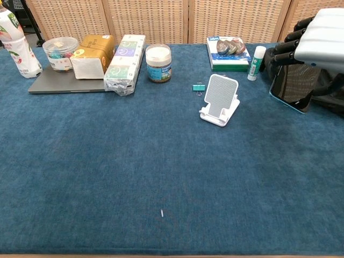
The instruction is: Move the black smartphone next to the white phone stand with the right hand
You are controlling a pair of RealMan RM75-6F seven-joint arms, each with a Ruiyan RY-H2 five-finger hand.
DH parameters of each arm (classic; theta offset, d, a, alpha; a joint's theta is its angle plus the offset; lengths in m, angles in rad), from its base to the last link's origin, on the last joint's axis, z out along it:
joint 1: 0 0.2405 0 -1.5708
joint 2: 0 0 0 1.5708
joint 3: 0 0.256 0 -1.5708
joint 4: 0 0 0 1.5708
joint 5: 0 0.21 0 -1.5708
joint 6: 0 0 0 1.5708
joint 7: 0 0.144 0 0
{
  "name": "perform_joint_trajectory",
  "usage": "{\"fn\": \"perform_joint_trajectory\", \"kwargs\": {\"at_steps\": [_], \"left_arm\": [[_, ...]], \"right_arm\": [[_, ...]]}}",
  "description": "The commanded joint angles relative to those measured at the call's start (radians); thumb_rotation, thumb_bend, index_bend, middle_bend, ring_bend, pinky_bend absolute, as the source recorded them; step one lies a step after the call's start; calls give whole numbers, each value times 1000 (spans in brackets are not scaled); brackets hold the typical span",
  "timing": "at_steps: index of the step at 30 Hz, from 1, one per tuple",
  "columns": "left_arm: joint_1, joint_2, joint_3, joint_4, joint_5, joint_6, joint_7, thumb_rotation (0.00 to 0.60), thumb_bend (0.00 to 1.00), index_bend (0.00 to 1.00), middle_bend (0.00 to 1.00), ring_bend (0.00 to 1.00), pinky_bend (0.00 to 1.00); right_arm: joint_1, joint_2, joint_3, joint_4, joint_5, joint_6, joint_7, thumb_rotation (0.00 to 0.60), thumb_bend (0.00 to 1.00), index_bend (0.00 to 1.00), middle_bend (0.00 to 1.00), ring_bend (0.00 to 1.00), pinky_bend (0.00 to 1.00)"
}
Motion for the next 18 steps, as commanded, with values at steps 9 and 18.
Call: {"fn": "perform_joint_trajectory", "kwargs": {"at_steps": [9,18], "left_arm": [[7,15,8,6,21,12,-38,600,10,0,0,0,0],[6,23,9,10,20,7,-60,600,10,0,0,0,0]], "right_arm": [[66,-51,152,-239,78,-171,-576,600,105,532,536,431,398],[77,-275,226,-129,154,-183,-1029,600,105,532,534,431,398]]}}
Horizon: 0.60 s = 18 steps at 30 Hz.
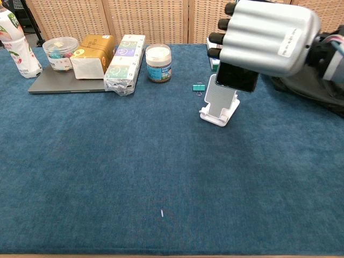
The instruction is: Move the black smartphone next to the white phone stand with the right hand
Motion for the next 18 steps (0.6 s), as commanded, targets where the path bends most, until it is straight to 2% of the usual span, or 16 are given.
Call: {"fn": "perform_joint_trajectory", "kwargs": {"at_steps": [1,6,9,18], "left_arm": [[-1,2,0,0,-1,-2,-3,600,10,0,0,0,0],[-4,4,-1,2,-6,-10,-7,600,10,0,0,0,0],[-7,6,0,0,-8,-18,-9,600,10,0,0,0,0],[-9,9,-1,1,-11,-22,-15,600,9,0,0,0,0]], "right_arm": [[10,-143,56,67,64,-16,-251,600,105,532,533,431,398],[1,-243,63,120,103,1,-455,600,105,532,530,431,398],[0,-299,64,147,133,2,-533,600,105,532,530,431,398],[13,-365,60,257,181,-10,-583,600,105,532,530,431,398]]}}
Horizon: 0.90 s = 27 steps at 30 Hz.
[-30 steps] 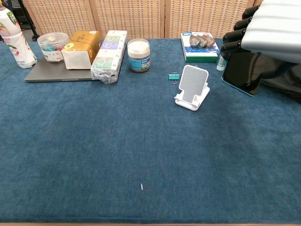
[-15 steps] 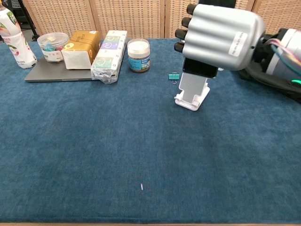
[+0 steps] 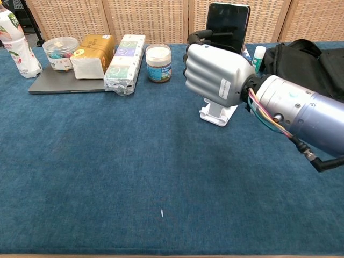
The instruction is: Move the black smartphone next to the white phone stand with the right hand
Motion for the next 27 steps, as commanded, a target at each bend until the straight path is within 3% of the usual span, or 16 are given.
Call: {"fn": "perform_joint_trajectory", "kwargs": {"at_steps": [1,16,27], "left_arm": [[-2,0,0,0,0,-3,2,600,9,0,0,0,0],[-4,-7,0,-3,-5,-7,20,600,10,0,0,0,0],[-3,-5,-1,-2,-6,-5,13,600,10,0,0,0,0]], "right_arm": [[4,-18,0,40,18,2,-7,600,105,532,530,431,398],[-16,-88,-53,147,8,71,26,600,105,532,531,432,405],[-24,-156,-95,323,-54,130,123,600,105,532,531,448,409]]}}
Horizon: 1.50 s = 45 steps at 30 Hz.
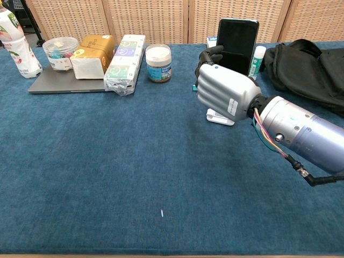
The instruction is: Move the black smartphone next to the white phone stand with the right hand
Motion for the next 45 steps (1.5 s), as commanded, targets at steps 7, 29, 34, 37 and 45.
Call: {"fn": "perform_joint_trajectory", "kwargs": {"at_steps": [7,29,34,37,45], "left_arm": [[-1,-1,0,-1,-2,-2,4,600,10,0,0,0,0],[0,0,-2,-1,-5,1,1,600,9,0,0,0,0],[0,0,-2,0,-4,0,-1,600,10,0,0,0,0],[0,0,-2,-1,-5,0,1,600,10,0,0,0,0],[2,2,-2,0,-2,5,-4,600,10,0,0,0,0]], "right_arm": [[-13,-69,-30,102,-29,24,71,600,106,532,531,449,409],[-28,-127,-47,230,-59,49,164,600,104,532,517,449,409],[-34,-129,-52,232,-63,50,181,600,51,421,366,434,409],[-46,-134,-48,225,-53,50,179,600,16,270,204,340,409],[-66,-143,-40,193,-40,57,170,600,0,196,72,249,409]]}}
